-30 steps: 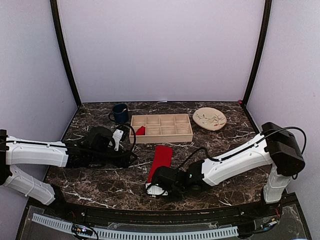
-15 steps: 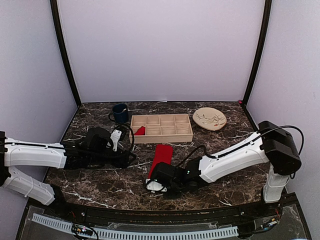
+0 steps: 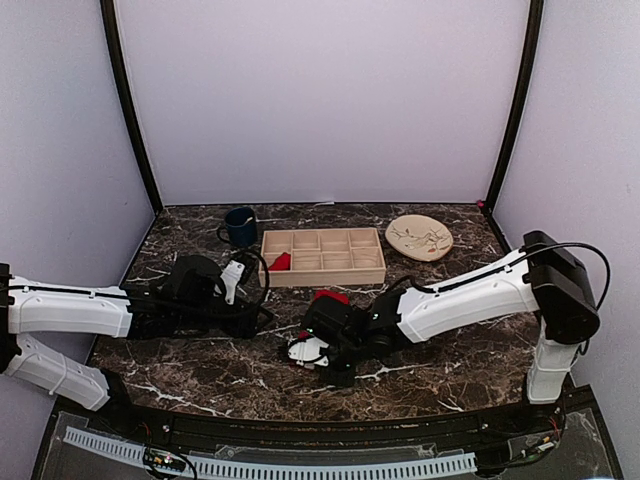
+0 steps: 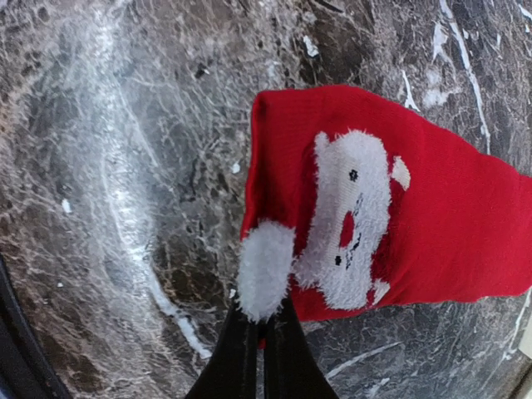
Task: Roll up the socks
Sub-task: Roll the sock at the center of the board.
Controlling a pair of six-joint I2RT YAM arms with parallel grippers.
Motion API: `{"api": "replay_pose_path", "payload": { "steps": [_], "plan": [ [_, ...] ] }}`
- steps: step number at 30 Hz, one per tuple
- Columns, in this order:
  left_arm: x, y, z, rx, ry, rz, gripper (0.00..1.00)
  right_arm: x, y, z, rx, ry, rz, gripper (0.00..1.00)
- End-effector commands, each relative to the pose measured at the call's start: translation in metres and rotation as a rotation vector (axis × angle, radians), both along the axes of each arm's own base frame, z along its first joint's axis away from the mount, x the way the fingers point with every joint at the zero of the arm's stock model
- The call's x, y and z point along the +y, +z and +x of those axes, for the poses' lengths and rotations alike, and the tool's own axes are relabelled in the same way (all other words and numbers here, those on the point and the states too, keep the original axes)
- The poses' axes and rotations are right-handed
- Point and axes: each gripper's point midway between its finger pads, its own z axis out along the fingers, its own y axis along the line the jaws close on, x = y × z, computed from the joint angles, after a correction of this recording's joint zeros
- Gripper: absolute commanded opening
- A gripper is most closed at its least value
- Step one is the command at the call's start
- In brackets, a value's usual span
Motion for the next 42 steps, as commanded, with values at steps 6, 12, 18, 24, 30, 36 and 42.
{"api": "replay_pose_path", "payload": {
  "steps": [6, 12, 18, 24, 30, 36, 42],
  "plan": [
    [-0.010, -0.008, -0.014, 0.019, -0.119, 0.001, 0.67, 0.007, 0.020, -0.009, 0.357, -0.049, 0.109, 0.00],
    [-0.016, -0.014, -0.026, 0.051, -0.193, -0.010, 0.67, 0.003, 0.015, -0.004, 0.518, -0.084, 0.134, 0.00],
    [-0.022, -0.016, -0.038, 0.049, -0.276, 0.006, 0.67, 0.004, 0.009, -0.005, 0.650, -0.113, 0.131, 0.00],
    [-0.033, -0.024, -0.053, 0.050, -0.364, 0.067, 0.67, 0.007, 0.009, -0.001, 0.766, -0.146, 0.156, 0.00],
    [-0.045, -0.035, -0.069, 0.038, -0.441, 0.157, 0.66, 0.005, 0.012, 0.006, 0.852, -0.174, 0.194, 0.00],
    [-0.049, -0.034, -0.073, 0.004, -0.474, 0.161, 0.66, 0.002, 0.009, 0.013, 0.915, -0.207, 0.203, 0.00],
    [-0.056, -0.042, -0.070, -0.012, -0.509, 0.199, 0.67, 0.000, 0.003, 0.012, 0.963, -0.223, 0.196, 0.00]
  ]
}}
